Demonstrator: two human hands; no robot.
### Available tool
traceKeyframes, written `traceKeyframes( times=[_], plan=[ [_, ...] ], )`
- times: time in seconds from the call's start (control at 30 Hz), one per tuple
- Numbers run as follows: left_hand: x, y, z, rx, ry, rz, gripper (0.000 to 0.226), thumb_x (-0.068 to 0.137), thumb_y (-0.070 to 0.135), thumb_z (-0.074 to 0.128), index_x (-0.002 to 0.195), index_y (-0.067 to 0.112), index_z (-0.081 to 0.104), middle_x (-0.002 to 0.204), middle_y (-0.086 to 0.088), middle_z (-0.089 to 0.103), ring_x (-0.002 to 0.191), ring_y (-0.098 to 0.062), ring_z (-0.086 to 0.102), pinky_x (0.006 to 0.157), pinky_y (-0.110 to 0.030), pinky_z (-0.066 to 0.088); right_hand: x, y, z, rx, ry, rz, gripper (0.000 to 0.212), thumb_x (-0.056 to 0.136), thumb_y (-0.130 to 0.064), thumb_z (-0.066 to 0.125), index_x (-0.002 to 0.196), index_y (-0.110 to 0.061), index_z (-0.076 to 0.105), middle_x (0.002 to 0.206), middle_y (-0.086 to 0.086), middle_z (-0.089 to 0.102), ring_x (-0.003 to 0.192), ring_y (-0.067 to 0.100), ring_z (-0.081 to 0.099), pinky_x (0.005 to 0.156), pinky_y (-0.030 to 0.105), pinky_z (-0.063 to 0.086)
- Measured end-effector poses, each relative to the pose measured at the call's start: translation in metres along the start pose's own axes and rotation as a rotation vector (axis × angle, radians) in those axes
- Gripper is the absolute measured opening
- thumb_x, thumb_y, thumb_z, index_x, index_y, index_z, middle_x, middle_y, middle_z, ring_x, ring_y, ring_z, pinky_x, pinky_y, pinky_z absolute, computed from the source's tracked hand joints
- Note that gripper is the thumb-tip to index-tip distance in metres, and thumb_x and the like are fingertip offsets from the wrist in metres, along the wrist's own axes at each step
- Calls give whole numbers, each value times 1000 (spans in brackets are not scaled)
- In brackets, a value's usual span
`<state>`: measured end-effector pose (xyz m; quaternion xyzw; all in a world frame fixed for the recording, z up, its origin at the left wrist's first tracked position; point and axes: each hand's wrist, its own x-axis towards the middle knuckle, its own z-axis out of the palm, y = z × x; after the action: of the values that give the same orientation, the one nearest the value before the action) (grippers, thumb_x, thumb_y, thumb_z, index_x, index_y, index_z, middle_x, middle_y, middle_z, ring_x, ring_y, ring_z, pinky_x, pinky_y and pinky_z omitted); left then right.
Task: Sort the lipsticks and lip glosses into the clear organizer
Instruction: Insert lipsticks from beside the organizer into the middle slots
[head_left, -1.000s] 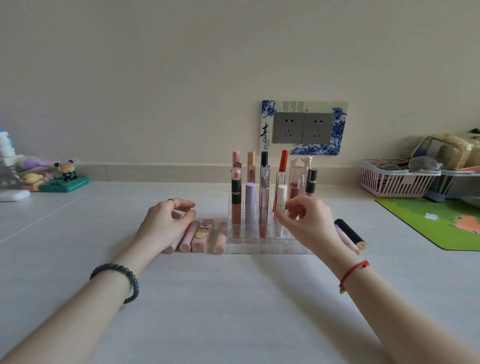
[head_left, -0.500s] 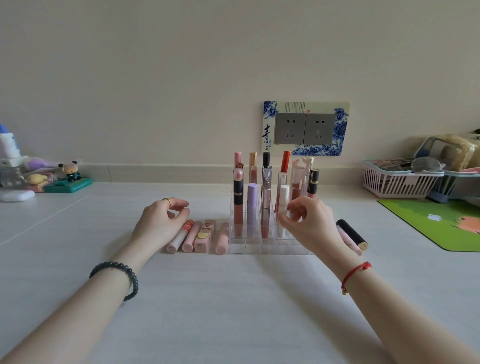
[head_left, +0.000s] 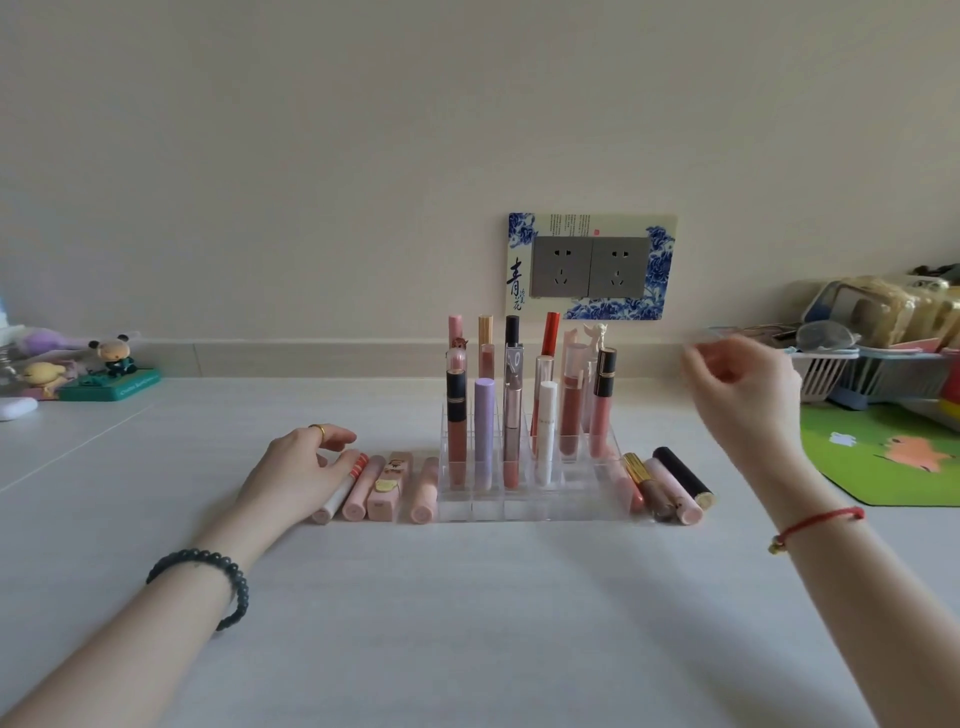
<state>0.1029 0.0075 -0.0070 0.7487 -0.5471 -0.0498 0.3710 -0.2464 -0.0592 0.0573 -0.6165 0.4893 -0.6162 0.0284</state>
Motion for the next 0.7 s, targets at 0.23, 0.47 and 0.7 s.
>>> traceKeyframes(
  times=[0.23,0.47,0.7],
  plan=[
    [-3,-1,3,25,-35,2,25,84,35,57,107,25,64,101,4,66,85,-17,62,64,-28,49,-8,58,8,-422,-476,259,26,79,-22,63,96,-3,68,91,11,66,84,25,58,69,26,42],
    [-5,2,4,39,-32,25,21,84,31,59,103,25,66,101,5,68,86,-13,56,72,-27,42,-8,64,12,-549,-636,411,30,77,-23,62,84,5,71,71,18,64,59,21,47,46,23,35],
    [-6,1,5,24,-33,16,19,84,30,59,101,24,66,88,7,67,75,-19,65,57,-18,45,-5,58,8,-552,-623,385,25,81,-15,56,84,7,68,66,15,56,59,24,48,44,22,31]
  ],
)
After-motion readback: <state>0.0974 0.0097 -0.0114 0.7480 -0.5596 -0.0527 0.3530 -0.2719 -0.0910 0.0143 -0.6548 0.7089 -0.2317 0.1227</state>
